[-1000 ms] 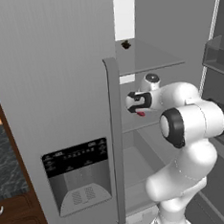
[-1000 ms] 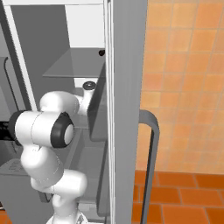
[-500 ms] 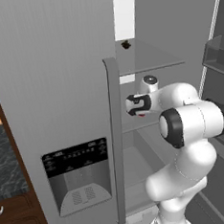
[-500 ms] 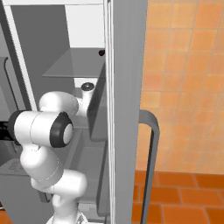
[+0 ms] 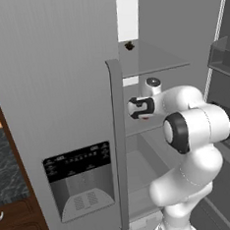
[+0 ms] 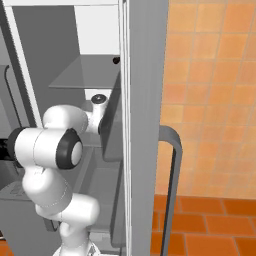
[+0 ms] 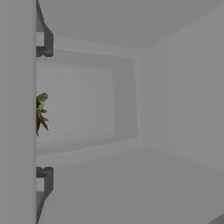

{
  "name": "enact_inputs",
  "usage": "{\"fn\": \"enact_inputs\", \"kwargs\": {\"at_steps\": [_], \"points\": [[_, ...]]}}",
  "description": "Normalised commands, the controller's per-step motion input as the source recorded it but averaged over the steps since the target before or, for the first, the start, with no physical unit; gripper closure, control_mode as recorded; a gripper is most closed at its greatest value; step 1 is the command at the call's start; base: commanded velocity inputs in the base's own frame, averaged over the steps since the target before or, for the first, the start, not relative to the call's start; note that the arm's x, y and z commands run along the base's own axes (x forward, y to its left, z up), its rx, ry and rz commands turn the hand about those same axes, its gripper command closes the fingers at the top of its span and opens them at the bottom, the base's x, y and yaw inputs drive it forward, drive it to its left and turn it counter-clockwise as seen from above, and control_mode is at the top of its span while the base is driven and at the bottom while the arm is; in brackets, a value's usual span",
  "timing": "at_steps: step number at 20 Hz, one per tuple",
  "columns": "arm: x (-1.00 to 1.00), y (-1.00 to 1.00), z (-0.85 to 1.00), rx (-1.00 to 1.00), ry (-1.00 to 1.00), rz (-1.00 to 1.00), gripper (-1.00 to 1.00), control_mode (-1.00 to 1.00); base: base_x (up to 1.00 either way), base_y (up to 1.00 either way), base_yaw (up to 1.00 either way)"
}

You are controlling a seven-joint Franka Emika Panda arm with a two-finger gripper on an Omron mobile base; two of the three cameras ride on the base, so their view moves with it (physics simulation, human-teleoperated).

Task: Take the strawberry from the fridge and place it on top of the pancake, located on the dining counter.

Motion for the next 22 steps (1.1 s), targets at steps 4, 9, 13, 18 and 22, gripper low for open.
{"fn": "enact_inputs", "kwargs": {"at_steps": [4,9,13,18,22], "points": [[-0.21,0.00,-0.01,0.01,0.00,0.00,-1.00,-1.00,0.00,0.00,0.00],[-0.08,0.00,0.00,0.00,0.00,0.00,-1.00,-1.00,0.00,0.00,0.00],[0.00,0.00,-0.05,0.00,0.05,0.00,-1.00,-1.00,0.00,0.00,0.00],[0.00,0.00,-0.16,0.00,0.07,0.00,-1.00,-1.00,0.00,0.00,0.00],[0.00,0.00,-0.03,0.00,0.01,0.00,-1.00,-1.00,0.00,0.00,0.00]]}}
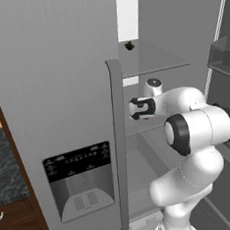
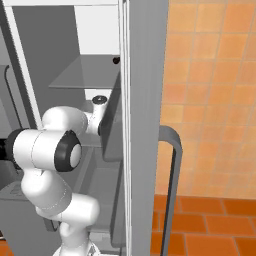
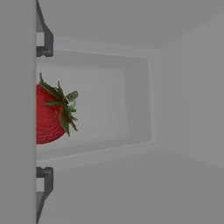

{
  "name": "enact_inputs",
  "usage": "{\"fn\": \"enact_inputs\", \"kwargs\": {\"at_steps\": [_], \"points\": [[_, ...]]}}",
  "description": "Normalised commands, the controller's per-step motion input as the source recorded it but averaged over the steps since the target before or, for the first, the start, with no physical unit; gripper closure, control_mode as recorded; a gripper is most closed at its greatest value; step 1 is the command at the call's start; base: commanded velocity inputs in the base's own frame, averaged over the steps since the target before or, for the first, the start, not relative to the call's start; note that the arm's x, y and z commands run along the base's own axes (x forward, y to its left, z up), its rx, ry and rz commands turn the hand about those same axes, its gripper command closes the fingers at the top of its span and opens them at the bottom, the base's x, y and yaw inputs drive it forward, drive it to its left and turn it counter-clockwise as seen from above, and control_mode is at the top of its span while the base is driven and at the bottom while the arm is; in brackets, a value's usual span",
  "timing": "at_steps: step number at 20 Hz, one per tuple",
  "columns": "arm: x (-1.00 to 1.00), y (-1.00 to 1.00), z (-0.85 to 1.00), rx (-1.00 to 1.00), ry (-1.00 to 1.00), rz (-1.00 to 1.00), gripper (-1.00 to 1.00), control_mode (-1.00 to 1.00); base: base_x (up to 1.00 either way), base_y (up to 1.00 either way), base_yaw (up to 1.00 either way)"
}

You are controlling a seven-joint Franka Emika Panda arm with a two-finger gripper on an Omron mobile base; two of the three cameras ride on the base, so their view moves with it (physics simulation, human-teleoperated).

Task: Take the strawberry from the fridge and place it on top of the pancake, located on the dining counter.

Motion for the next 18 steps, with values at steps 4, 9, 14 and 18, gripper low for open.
{"fn": "enact_inputs", "kwargs": {"at_steps": [4,9,14,18], "points": [[0.00,0.00,-0.02,0.00,0.00,0.00,1.00,-1.00,0.00,0.00,0.00],[0.00,0.00,-0.08,0.00,0.04,0.00,1.00,-1.00,0.00,0.00,0.00],[0.00,0.00,-0.01,0.00,0.00,0.00,1.00,-1.00,0.00,0.00,0.00],[-0.21,-0.01,0.00,0.00,0.00,-0.02,1.00,-1.00,0.00,0.00,0.00]]}}
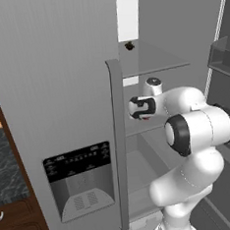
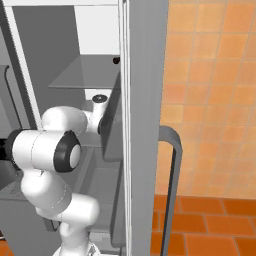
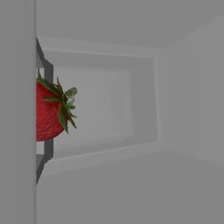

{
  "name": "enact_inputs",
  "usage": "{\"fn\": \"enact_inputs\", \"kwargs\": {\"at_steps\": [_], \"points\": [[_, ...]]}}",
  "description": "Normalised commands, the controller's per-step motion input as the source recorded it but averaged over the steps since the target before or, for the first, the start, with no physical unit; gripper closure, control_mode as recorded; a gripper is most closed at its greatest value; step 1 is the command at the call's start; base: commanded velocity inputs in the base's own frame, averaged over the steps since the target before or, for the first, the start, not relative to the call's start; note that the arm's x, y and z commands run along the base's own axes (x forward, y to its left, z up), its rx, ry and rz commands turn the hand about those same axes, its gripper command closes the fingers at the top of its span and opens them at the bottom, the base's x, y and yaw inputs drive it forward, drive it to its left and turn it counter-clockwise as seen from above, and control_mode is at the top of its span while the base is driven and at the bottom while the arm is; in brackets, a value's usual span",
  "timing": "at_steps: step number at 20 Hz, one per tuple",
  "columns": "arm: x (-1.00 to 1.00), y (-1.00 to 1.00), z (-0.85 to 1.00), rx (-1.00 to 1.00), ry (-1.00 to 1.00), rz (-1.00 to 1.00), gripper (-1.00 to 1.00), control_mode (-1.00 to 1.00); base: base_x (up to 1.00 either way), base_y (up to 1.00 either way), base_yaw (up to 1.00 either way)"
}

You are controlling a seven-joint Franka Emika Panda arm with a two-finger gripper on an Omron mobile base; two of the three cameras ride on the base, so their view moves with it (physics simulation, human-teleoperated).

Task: Take the strawberry from the fridge and place it on top of the pancake, located on the dining counter.

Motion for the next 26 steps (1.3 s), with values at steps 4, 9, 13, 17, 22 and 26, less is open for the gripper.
{"fn": "enact_inputs", "kwargs": {"at_steps": [4,9,13,17,22,26], "points": [[-0.56,0.00,0.07,0.00,-0.04,-0.02,1.00,-1.00,0.00,0.00,0.00],[-0.69,0.00,0.29,0.00,-0.10,0.00,1.00,-1.00,0.00,0.00,0.00],[-0.71,0.00,0.55,0.00,-0.15,0.00,1.00,-1.00,0.00,0.00,0.00],[-0.74,0.00,0.84,0.00,-0.02,0.00,1.00,-1.00,0.00,0.00,0.00],[-0.89,0.00,0.78,0.00,0.00,-0.03,1.00,-1.00,0.00,0.00,0.00],[-0.99,0.00,0.63,0.00,0.00,0.00,1.00,-1.00,0.00,0.00,0.00]]}}
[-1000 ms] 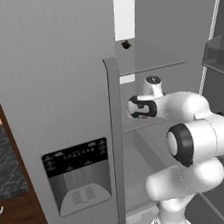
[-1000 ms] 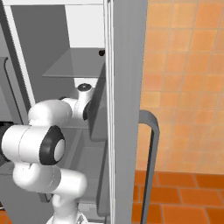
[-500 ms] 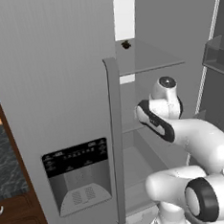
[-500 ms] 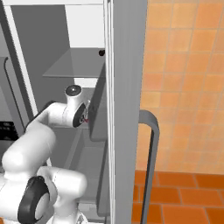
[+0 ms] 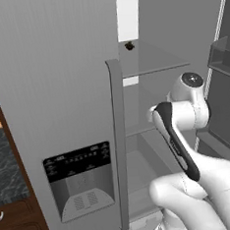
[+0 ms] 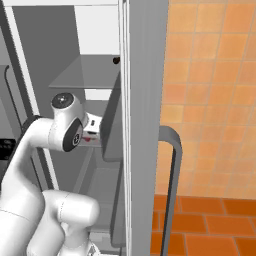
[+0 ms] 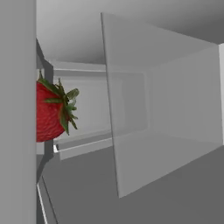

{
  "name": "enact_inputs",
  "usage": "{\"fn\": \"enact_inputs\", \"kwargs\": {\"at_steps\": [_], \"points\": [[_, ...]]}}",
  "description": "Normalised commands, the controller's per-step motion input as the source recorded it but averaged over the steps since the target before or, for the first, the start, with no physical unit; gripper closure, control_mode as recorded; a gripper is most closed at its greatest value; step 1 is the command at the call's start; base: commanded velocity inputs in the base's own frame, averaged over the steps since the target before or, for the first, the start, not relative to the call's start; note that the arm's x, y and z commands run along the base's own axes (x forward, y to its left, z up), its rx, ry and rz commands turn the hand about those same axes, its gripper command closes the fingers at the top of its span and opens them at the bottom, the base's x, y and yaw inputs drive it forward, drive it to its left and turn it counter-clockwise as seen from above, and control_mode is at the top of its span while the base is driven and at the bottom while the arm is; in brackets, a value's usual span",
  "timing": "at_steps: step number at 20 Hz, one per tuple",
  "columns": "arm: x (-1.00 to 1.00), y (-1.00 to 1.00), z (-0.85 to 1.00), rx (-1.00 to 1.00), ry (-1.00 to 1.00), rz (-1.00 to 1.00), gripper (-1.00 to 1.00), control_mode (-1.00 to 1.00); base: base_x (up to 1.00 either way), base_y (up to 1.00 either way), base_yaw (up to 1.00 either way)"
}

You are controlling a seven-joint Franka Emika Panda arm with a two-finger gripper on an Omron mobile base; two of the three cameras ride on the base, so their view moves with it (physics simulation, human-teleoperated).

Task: Take the strawberry from the fridge and place it on top of the pancake, located on the dining counter.

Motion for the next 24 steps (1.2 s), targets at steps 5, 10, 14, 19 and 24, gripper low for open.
{"fn": "enact_inputs", "kwargs": {"at_steps": [5,10,14,19,24], "points": [[-1.00,0.00,0.57,0.00,0.00,-0.02,1.00,-1.00,0.00,0.00,0.00],[-1.00,0.00,0.71,0.00,0.06,-0.05,1.00,-1.00,0.00,0.00,0.00],[-0.94,0.10,0.46,0.00,0.01,-0.04,1.00,-1.00,0.00,0.00,0.00],[-0.70,0.18,0.42,0.00,0.16,0.00,1.00,-1.00,0.00,0.00,0.00],[-0.23,0.05,-0.19,0.00,0.17,0.00,1.00,-1.00,0.00,0.00,0.00]]}}
